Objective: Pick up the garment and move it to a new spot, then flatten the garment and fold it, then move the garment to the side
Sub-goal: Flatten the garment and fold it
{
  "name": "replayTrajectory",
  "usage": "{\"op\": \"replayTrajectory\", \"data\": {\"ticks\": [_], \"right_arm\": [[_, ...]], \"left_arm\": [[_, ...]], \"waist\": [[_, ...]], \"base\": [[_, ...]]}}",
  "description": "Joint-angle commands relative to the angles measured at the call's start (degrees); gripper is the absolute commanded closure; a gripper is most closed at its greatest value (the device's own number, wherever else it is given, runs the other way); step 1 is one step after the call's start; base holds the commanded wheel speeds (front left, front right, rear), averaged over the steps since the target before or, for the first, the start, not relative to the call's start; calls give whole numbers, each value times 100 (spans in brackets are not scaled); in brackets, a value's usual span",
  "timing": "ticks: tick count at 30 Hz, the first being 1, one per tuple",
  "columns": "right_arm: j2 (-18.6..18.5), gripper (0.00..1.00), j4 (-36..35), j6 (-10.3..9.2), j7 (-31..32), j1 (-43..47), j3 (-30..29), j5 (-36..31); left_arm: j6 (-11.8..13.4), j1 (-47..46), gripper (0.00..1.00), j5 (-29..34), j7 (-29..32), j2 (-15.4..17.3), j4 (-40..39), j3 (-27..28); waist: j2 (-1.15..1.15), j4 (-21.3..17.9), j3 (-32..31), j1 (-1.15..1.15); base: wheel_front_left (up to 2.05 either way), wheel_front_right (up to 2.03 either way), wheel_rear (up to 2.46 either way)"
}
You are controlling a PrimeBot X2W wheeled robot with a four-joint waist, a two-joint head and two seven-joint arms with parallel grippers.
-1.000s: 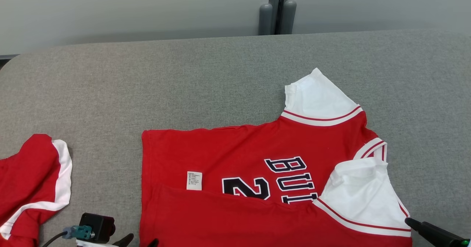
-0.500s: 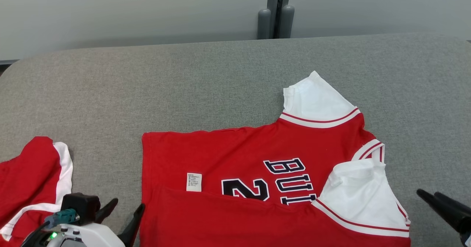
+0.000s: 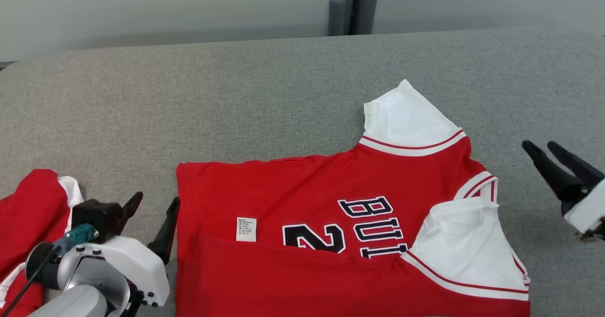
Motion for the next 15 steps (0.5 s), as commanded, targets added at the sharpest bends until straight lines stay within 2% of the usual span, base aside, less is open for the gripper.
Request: {"op": "replayTrajectory", "data": {"ticks": [1, 9, 15], "right_arm": [[96, 0, 107, 4, 66, -240, -46, -157], [597, 0, 790, 4, 554, -1542, 45, -1005], [863, 0, 1302, 4, 944, -2448, 224, -1331]], "left_arm": [[-51, -168, 0, 46, -8, -48, 102, 26], [-307, -865, 0, 105, 233, -478, 713, -27], [-540, -1357, 0, 226, 436, -835, 1068, -196]], "waist": [[0, 26, 83, 0], [0, 216, 535, 0], [0, 434, 965, 0]], "base": [[0, 0, 0], [0, 0, 0], [0, 0, 0]]}}
